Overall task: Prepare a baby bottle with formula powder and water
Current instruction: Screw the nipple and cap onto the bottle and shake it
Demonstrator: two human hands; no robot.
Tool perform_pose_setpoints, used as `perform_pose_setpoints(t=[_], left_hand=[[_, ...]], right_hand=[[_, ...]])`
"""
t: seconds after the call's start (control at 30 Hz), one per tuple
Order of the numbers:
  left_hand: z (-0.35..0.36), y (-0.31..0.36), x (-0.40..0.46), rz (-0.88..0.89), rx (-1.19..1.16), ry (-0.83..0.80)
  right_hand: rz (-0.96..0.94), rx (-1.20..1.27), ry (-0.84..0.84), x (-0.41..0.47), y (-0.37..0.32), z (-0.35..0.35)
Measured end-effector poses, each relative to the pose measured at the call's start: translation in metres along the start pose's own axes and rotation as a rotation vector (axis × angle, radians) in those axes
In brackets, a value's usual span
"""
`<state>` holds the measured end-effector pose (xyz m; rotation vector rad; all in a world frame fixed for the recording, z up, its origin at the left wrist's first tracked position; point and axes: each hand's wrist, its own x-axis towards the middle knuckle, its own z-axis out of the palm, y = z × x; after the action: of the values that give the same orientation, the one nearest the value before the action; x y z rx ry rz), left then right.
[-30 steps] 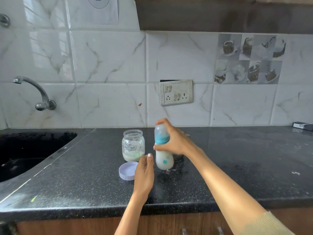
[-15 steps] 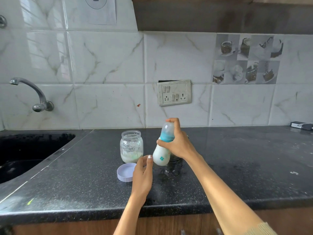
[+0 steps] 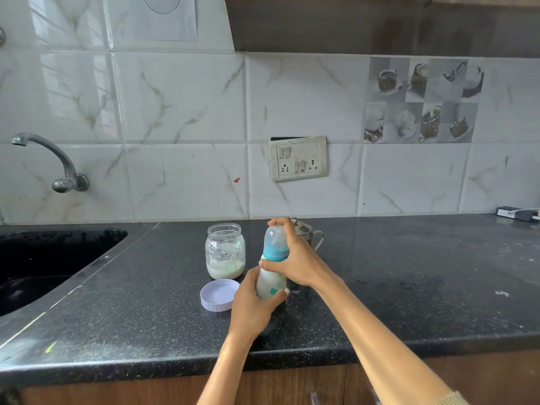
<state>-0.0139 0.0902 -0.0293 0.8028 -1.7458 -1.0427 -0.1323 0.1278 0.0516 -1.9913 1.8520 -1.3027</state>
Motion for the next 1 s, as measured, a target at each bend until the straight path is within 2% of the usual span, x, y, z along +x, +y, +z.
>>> perform_pose_setpoints(t=[0.3, 0.57, 0.83, 1.0], left_hand=[[0.000, 0.000, 0.001, 0.025, 0.102, 0.004], [0.000, 0.001, 0.001, -0.006, 0.117, -0.004], [0.000, 0.000, 0.002, 0.010, 0.166, -0.007], [-0.001, 0.000, 0.002, 0.018, 0.166, -0.015]], right_hand=[[0.009, -0.012, -0.024, -0.006, 0.002, 0.006], [0.067, 0.019, -0.237, 0.002, -0.004, -0.018], [0.020, -0.210, -0.279, 0.026, -0.011, -0.039], [0.041, -0.218, -0.318, 0.033, -0.017, -0.039]])
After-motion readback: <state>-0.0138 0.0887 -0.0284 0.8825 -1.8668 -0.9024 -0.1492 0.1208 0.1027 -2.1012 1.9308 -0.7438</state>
